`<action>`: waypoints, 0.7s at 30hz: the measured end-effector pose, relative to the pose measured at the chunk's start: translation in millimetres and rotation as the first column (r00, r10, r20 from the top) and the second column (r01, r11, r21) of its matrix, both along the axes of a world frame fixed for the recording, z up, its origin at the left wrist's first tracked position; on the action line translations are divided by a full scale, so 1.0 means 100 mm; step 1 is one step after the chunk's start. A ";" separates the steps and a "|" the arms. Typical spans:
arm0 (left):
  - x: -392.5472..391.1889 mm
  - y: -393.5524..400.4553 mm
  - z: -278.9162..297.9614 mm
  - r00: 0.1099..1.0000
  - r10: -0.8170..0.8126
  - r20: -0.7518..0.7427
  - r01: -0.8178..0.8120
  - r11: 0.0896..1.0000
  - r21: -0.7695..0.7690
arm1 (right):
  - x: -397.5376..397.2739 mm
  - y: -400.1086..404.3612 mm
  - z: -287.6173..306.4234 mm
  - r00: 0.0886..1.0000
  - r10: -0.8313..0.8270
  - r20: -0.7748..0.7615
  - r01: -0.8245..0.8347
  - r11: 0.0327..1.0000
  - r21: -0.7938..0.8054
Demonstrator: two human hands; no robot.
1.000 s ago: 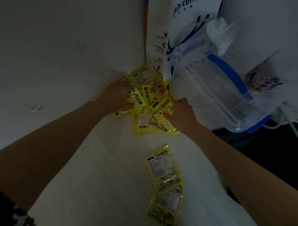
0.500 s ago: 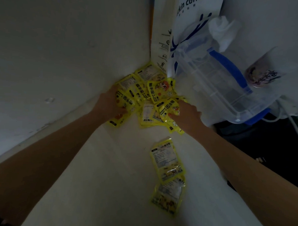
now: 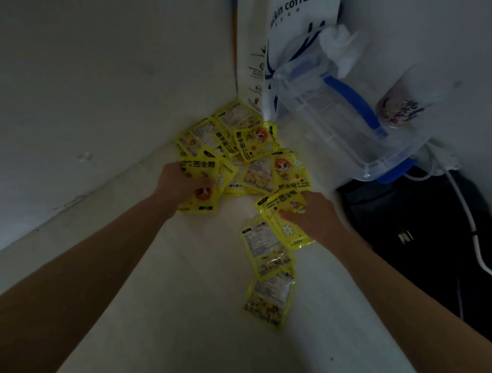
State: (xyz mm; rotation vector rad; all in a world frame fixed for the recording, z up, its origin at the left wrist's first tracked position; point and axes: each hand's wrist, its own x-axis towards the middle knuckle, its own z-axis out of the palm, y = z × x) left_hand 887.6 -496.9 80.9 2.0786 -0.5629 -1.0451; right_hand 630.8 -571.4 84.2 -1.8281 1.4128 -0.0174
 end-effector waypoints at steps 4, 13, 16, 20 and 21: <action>-0.26 -0.12 -0.01 0.993 0.061 -0.098 -0.062 0.998 -0.013 | -0.14 0.26 -0.09 0.999 -0.020 -0.032 0.023 0.996 0.088; -0.61 -0.42 -0.17 0.971 0.215 -0.110 -0.203 0.973 0.109 | -0.20 0.62 -0.31 0.998 -0.056 -0.038 0.061 0.987 0.148; -0.62 -0.47 -0.19 0.960 0.245 -0.133 -0.226 0.964 0.143 | -0.16 0.65 -0.34 0.997 -0.046 -0.065 0.054 0.990 0.132; -0.63 -0.46 -0.19 0.950 0.271 -0.153 -0.247 0.956 0.159 | -0.08 0.67 -0.38 0.988 -0.024 -0.154 0.038 0.995 0.088; -0.63 -0.45 -0.18 0.953 0.261 -0.152 -0.236 0.957 0.168 | -0.07 0.66 -0.37 0.987 -0.033 -0.155 0.049 0.994 0.096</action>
